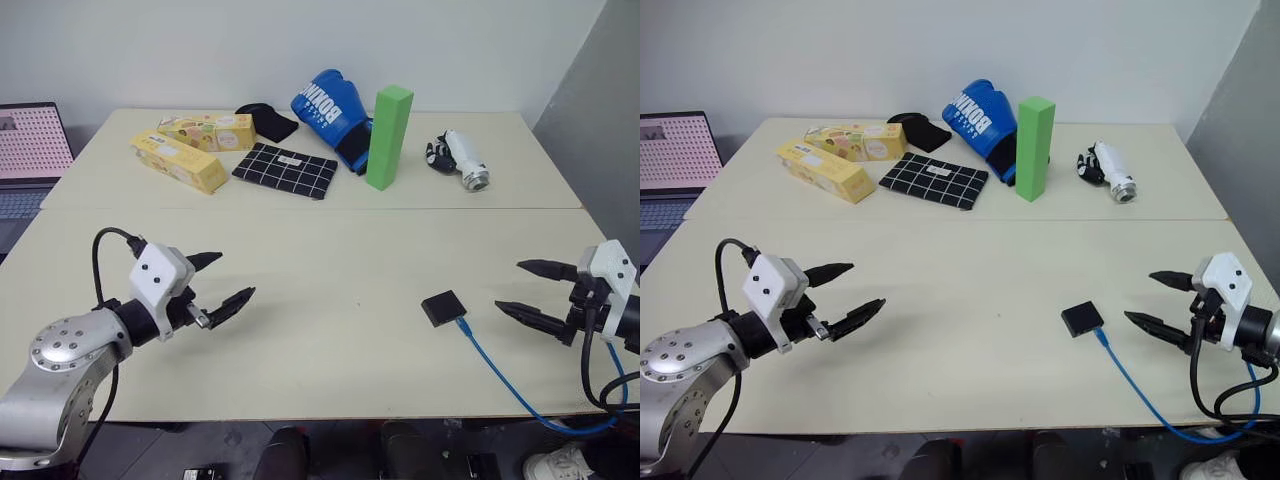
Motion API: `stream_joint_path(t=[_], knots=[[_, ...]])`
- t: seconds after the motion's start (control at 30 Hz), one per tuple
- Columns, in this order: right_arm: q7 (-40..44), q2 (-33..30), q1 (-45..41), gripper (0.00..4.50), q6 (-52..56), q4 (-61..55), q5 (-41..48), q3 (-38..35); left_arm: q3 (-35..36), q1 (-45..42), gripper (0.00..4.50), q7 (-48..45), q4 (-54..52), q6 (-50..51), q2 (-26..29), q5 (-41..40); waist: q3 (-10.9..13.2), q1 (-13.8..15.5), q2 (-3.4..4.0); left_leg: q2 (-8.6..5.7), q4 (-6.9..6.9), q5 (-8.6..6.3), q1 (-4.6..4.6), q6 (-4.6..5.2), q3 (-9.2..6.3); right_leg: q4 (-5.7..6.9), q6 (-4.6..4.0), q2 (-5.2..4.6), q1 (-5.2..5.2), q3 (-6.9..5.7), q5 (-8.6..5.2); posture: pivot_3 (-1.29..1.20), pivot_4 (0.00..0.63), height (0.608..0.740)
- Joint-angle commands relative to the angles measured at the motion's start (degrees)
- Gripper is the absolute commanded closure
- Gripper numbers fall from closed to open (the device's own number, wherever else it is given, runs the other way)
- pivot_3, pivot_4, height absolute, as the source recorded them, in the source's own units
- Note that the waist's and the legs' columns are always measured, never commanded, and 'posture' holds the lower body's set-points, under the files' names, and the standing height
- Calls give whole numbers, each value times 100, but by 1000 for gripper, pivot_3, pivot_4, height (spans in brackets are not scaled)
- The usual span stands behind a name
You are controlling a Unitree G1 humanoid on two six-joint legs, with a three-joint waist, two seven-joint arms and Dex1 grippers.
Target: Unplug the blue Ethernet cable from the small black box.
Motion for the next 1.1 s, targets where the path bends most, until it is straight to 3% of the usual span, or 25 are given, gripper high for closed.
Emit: stream_joint_path(t=[0.03,0.4,0.63,0.9,1.1], knots=[[18,-45,-82,44,-25,-97,-37,-4,181,77,0,-174,-248,14,58,-200,0,0,0,0,0,0,0,0,0,0,0,0,0,0,0,0,150,740],[-67,93,-17,44,-9,-308,-38,65,72,214,0,-82,-469,154,-18,-166,0,0,0,1,0,0,0,0,1,0,0,0,0,3,0,0,150,740],[-365,452,329,44,189,-957,131,13,-133,-273,0,-435,-408,122,-47,-496,0,4,-1,0,2,0,-3,0,-2,0,0,0,1,-3,0,0,150,740],[-1503,1112,1017,44,866,-2203,71,188,-705,-783,0,-1600,-389,412,374,-1083,0,5,2,-1,2,1,-3,-1,-2,4,1,1,-1,0,0,0,150,740],[-2331,1557,1391,44,1393,-2780,-12,550,-1180,-1217,0,-2246,-229,376,576,-1097,0,3,2,-1,2,1,-1,-1,-2,4,1,4,-1,0,0,0,150,740]])
